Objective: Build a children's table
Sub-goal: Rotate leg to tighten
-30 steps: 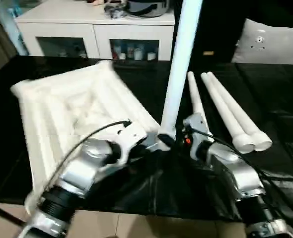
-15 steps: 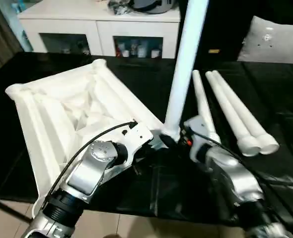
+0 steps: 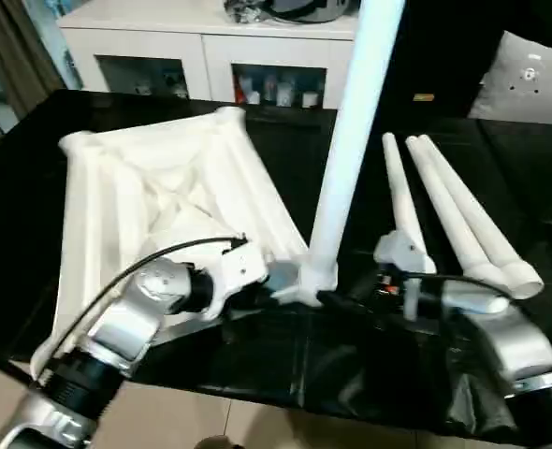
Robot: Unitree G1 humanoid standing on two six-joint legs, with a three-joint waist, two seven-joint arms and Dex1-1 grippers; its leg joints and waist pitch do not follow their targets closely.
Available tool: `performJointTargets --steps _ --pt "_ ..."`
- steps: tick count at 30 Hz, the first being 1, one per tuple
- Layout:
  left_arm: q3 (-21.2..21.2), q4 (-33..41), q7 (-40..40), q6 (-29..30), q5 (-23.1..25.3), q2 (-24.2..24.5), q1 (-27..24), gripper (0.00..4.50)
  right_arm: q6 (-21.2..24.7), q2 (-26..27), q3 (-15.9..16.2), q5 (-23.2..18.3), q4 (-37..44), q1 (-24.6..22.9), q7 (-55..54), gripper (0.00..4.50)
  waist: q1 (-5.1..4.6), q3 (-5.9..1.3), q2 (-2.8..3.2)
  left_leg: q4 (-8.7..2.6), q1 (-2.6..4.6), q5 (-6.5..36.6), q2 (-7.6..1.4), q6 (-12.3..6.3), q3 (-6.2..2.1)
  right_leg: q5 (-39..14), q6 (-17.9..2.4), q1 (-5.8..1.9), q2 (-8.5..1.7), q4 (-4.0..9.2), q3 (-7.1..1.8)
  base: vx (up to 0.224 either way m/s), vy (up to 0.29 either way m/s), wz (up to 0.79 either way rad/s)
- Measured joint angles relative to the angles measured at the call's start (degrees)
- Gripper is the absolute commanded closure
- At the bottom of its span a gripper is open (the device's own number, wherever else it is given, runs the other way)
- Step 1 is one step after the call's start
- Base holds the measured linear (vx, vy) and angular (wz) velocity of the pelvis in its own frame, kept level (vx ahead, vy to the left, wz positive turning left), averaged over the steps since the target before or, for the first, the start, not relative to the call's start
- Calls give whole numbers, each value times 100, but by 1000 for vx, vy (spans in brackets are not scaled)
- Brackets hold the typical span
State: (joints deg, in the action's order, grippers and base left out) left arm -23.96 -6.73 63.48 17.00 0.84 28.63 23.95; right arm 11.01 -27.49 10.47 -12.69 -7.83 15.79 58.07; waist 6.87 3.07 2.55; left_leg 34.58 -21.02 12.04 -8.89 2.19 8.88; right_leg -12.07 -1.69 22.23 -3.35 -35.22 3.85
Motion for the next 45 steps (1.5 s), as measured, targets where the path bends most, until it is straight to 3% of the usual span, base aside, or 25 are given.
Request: performJointTargets --steps 4,7,10,11,15,22,27,30,34,38,43,45 --pt "-127 -214 305 -309 0 53 151 450 -35 -31 162 10 -178 219 310 4 6 -1 1 9 -2 -2 0 -4 1 1 -1 -3 -2 -4 0 0 0 0" --pt "-164 -311 448 -472 -1 86 206 450 -35 -37 243 10 -192 242 464 39 7 -1 0 9 -2 -2 -1 -4 1 1 -1 -4 -2 -4 2 0 0 0" --pt "-215 -363 516 -543 7 98 268 450 6 -25 350 10 -194 246 600 42 7 -1 0 9 -2 -2 -2 -4 1 1 -1 -4 -2 -5 3 0 0 0" --pt "-224 -369 516 -564 9 100 275 450 13 -21 372 9 -195 246 624 69 8 -1 0 10 -3 -2 -2 -4 1 1 -1 -4 -2 -5 3 0 0 0" --pt "-230 -449 560 -632 9 101 305 450 15 -30 394 9 -256 263 686 85 7 -1 0 13 -2 -2 -2 -4 1 1 -1 -4 -2 -7 3 0 0 0" --pt "-223 -530 624 -710 1 101 323 450 142 -27 387 -52 -255 263 754 154 13 -1 0 13 -1 -2 -4 -4 1 1 -1 -4 -2 -10 5 0 0 0" --pt "-183 -534 632 -653 -97 83 295 450 267 6 338 -136 -225 211 763 172 24 -1 0 17 -1 -2 -5 -4 1 1 -1 -4 -2 -12 5 0 0 0" --pt "-25 -407 438 -297 -123 -37 162 450 376 228 319 -58 -203 183 507 174 -6 -5 0 17 1 -3 -7 -3 4 1 -1 -9 -2 -18 5 0 0 0" --pt "274 -313 -420 460 8 -372 61 450 490 973 64 164 -597 310 -745 176 -173 -8 -2 15 29 -1 -10 54 9 7 -10 -30 -2 -37 1 0 0 0" --pt "484 -115 -1516 1302 235 -1042 -15 450 673 1592 -187 354 -1155 702 -1976 176 -308 -6 -6 9 59 -10 -11 67 10 -6 13 -39 -2 -43 0 0 0 0" --pt "508 118 -2255 1815 453 -1517 -76 450 650 1945 -322 552 -1455 920 -2736 176 -329 -8 -8 -4 57 -11 -11 68 10 8 -8 -39 -1 -44 2 0 0 0" --pt "483 153 -2409 1888 534 -1629 -76 450 554 1991 -335 613 -1507 943 -2883 107 -320 -8 -8 -7 49 -10 -11 68 10 7 -7 -36 -1 -37 3 0 0 0"
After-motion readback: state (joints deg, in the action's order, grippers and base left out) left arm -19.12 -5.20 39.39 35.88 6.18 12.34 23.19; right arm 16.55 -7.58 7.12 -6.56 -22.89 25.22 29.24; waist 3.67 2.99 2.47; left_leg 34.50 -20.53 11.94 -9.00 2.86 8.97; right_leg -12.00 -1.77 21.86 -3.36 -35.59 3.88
